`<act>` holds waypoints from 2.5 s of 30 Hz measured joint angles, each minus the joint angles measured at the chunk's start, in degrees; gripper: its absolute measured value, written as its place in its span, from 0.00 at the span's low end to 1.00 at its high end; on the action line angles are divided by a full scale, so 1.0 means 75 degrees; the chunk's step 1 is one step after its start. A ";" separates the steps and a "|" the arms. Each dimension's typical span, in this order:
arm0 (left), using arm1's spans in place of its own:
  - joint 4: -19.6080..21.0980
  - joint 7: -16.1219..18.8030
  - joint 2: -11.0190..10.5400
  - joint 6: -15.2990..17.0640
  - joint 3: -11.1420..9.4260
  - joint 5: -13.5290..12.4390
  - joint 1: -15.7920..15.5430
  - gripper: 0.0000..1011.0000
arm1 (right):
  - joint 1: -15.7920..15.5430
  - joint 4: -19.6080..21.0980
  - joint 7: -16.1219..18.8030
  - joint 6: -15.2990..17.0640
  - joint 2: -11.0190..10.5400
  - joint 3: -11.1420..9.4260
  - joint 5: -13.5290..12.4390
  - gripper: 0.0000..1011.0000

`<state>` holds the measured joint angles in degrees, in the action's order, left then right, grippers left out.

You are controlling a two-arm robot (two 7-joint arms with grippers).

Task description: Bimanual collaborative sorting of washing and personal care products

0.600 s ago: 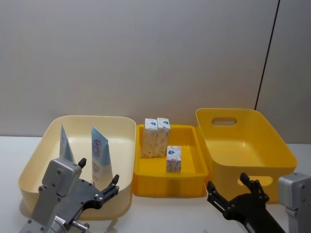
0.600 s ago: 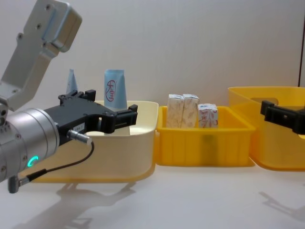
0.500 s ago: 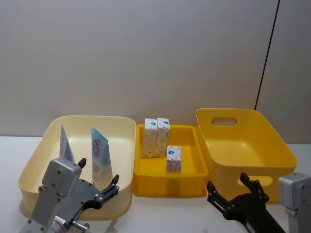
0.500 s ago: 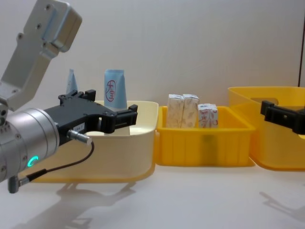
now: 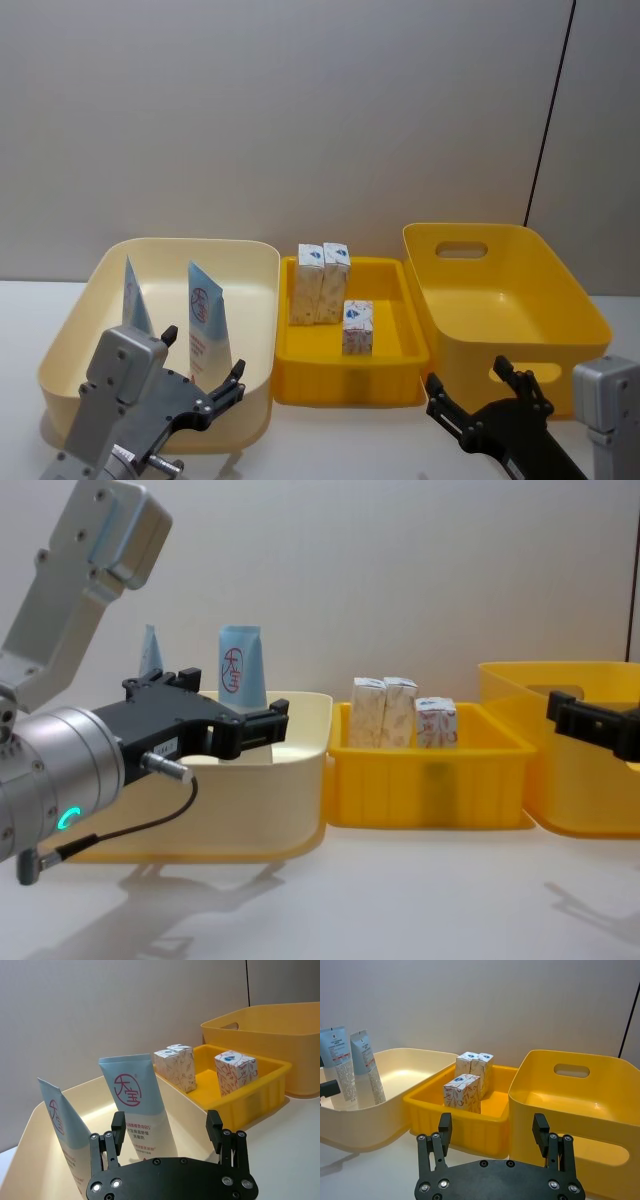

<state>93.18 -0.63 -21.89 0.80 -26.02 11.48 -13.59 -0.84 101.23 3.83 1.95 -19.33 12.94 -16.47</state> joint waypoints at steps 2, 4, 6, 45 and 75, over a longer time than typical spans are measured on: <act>0.0000 0.0000 0.0000 0.0000 0.0000 0.0000 0.0000 0.99 | 0.0000 0.0000 0.0000 0.0000 0.0000 -0.0001 0.0000 0.99; 0.0000 0.0000 0.0000 0.0000 0.0000 0.0000 0.0000 0.99 | 0.0000 0.0000 0.0000 0.0000 0.0000 0.0000 0.0000 0.99; 0.0000 0.0001 0.0000 0.0000 0.0000 0.0000 0.0000 0.99 | 0.0000 0.0000 0.0000 0.0000 0.0000 0.0000 0.0000 0.99; 0.0000 0.0000 0.0000 0.0000 0.0000 0.0000 0.0000 0.99 | 0.0535 0.0514 -0.0245 0.1652 0.0244 0.0135 -0.0031 0.99; 0.0000 0.0001 0.0000 0.0000 0.0000 0.0000 0.0000 0.99 | 0.2893 0.0186 -0.2435 0.6714 0.2227 0.0604 0.0319 0.99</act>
<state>93.18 -0.62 -21.89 0.80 -26.02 11.48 -13.59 20.86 102.62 -14.43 52.31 -2.63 17.47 -14.08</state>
